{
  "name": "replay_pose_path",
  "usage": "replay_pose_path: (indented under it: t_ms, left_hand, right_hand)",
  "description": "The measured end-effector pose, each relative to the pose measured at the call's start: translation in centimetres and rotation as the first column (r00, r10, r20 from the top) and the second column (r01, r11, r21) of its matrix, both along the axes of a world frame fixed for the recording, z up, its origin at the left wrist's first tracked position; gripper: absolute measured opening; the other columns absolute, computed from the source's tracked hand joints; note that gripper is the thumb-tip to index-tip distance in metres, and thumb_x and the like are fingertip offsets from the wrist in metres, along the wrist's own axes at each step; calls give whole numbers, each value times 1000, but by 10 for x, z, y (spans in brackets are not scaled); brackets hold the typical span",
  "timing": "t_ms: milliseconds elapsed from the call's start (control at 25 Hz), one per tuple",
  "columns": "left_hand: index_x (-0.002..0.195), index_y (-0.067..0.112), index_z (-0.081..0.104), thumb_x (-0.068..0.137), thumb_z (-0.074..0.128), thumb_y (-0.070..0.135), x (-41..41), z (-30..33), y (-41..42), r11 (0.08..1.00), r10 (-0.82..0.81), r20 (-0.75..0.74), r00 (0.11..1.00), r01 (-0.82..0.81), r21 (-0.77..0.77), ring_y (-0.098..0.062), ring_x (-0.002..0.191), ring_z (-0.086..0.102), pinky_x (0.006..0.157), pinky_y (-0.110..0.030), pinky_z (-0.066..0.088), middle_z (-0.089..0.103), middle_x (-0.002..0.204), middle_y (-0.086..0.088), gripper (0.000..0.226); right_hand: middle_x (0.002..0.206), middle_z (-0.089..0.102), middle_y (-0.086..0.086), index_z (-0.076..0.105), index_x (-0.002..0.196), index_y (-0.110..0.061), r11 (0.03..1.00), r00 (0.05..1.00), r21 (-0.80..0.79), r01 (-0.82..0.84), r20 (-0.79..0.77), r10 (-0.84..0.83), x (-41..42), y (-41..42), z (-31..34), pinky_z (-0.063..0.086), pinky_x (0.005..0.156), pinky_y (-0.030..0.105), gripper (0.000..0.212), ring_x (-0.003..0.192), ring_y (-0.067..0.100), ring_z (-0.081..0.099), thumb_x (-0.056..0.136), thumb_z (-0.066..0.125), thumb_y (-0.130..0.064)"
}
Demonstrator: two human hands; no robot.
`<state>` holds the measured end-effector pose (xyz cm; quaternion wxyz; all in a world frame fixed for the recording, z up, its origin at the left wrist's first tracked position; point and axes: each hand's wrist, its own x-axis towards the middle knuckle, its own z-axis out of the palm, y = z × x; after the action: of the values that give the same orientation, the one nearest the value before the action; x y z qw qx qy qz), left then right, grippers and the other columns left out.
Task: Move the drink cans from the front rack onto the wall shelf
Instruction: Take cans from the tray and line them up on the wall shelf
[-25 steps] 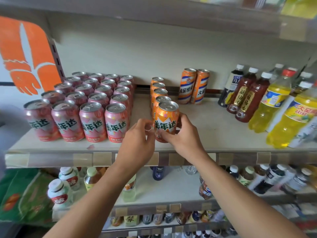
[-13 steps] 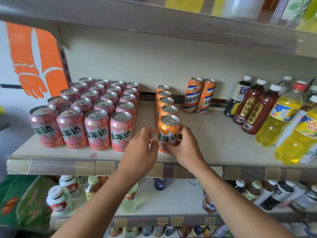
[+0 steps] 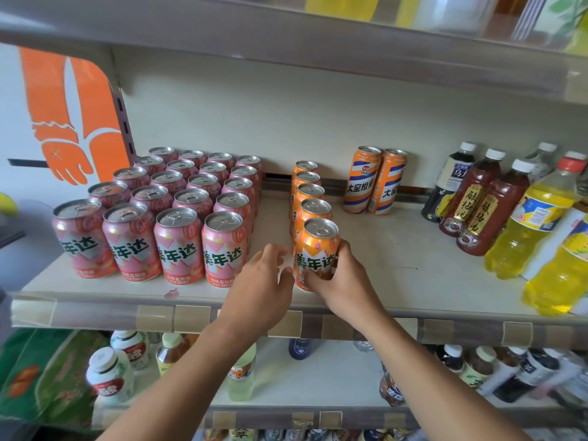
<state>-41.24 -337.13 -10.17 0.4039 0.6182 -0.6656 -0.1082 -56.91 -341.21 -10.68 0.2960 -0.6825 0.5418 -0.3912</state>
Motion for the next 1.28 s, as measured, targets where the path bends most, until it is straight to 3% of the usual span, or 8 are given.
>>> replay_pose_path:
  t_ms: [400, 480, 600, 880, 1080, 1280]
  left_hand:
    - [118, 15, 53, 94, 54, 22, 5, 18, 7, 997, -53, 12, 999, 54, -62, -18, 101, 61, 82, -35, 49, 62, 116, -1, 25]
    - [116, 16, 53, 93, 54, 21, 7, 27, 9, 990, -91, 12, 996, 92, -108, -18, 99, 61, 79, -36, 50, 62, 113, 1, 23]
    - [115, 16, 53, 92, 57, 18, 5, 43, 14, 972, -140, 48, 989, 146, -185, -22, 97, 59, 76, -37, 48, 61, 108, -3, 23]
    - [118, 20, 54, 87, 45, 35, -29, 78, 30, 908, -314, 129, 940, 338, -249, -21, 102, 59, 76, -37, 50, 60, 111, 2, 35]
    - [117, 14, 58, 91, 50, 35, -71, 77, 54, 847, -419, 178, 890, 454, -276, -24, 101, 60, 79, -28, 41, 62, 110, -4, 35]
    - [120, 19, 55, 94, 54, 34, -118, 70, 95, 801, -534, 130, 836, 549, -239, -19, 105, 59, 80, -36, 50, 61, 115, 1, 30]
  right_hand:
    - [116, 61, -17, 45, 130, -29, 998, 996, 61, 1, -90, 4, -6, 8, 11, 41, 77, 9, 64, 104, 0, 58, 78, 78, -46]
    - [129, 57, -15, 39, 139, -29, 999, 992, 27, 32, -125, -29, -10, 14, 17, 41, 87, 12, 75, 118, 2, 53, 78, 76, -51]
    - [150, 43, -10, 25, 152, -27, 992, 977, -65, 106, -181, -116, -20, 29, 30, 37, 108, 27, 87, 135, 6, 41, 82, 69, -56]
    - [153, 36, -11, 24, 153, -28, 931, 880, -270, 244, -343, -330, -52, 85, 63, 30, 104, 21, 73, 137, 6, 35, 92, 57, -51]
    - [153, 35, -10, 27, 152, -28, 901, 814, -308, 304, -407, -414, -86, 143, 72, 34, 106, 28, 67, 137, 7, 33, 94, 52, -52]
    - [153, 35, -9, 26, 152, -30, 893, 773, -252, 372, -449, -448, -126, 203, 68, 40, 105, 32, 64, 137, 10, 36, 97, 49, -52]
